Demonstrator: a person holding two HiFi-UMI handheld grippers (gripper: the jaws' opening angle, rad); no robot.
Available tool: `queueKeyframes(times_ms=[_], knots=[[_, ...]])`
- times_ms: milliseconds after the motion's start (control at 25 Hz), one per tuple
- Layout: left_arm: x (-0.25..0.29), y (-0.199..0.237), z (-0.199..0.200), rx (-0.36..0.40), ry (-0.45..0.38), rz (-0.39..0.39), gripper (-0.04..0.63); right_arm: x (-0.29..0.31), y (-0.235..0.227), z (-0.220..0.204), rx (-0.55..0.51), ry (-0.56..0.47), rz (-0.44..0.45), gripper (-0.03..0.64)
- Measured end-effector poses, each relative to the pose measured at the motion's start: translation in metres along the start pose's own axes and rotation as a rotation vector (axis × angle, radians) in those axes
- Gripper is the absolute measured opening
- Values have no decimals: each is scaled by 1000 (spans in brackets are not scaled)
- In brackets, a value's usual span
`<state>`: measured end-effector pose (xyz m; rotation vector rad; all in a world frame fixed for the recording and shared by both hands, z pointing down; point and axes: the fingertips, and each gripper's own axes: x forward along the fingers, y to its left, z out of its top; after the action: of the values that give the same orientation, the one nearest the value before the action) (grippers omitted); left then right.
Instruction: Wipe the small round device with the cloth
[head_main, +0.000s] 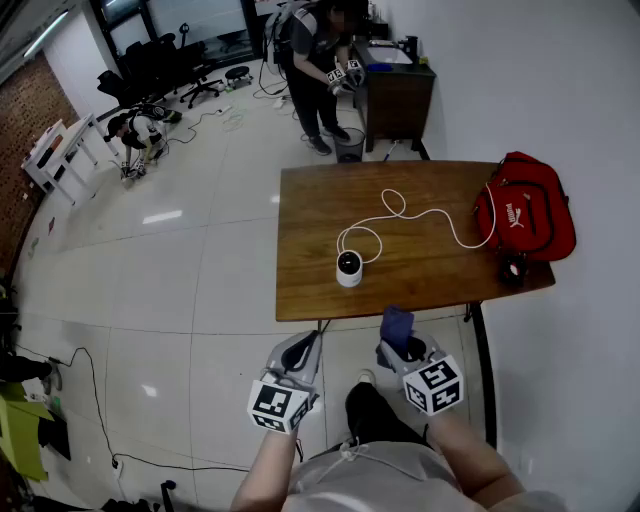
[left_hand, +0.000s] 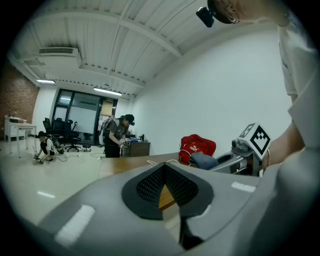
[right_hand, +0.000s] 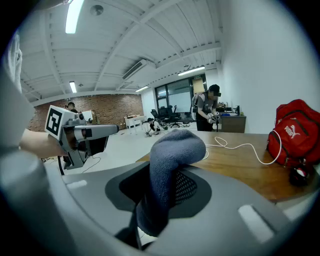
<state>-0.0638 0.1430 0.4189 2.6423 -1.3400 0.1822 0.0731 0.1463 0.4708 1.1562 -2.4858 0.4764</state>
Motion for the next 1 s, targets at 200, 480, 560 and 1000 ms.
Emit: queueKeyframes(times_ms=[200, 480, 560, 1000], knots=[[74, 40, 8, -45, -3, 29, 6, 60, -56, 21, -10, 32, 32, 110], [159, 62, -3, -93, 44, -56, 6, 138, -97, 29, -7, 102, 118, 110], [183, 65, -10, -87, 72, -71, 6, 155, -106, 29, 10, 103, 142, 110], [248, 85, -42, -127, 146, -104, 6, 194, -124, 4, 104, 174, 217, 110]])
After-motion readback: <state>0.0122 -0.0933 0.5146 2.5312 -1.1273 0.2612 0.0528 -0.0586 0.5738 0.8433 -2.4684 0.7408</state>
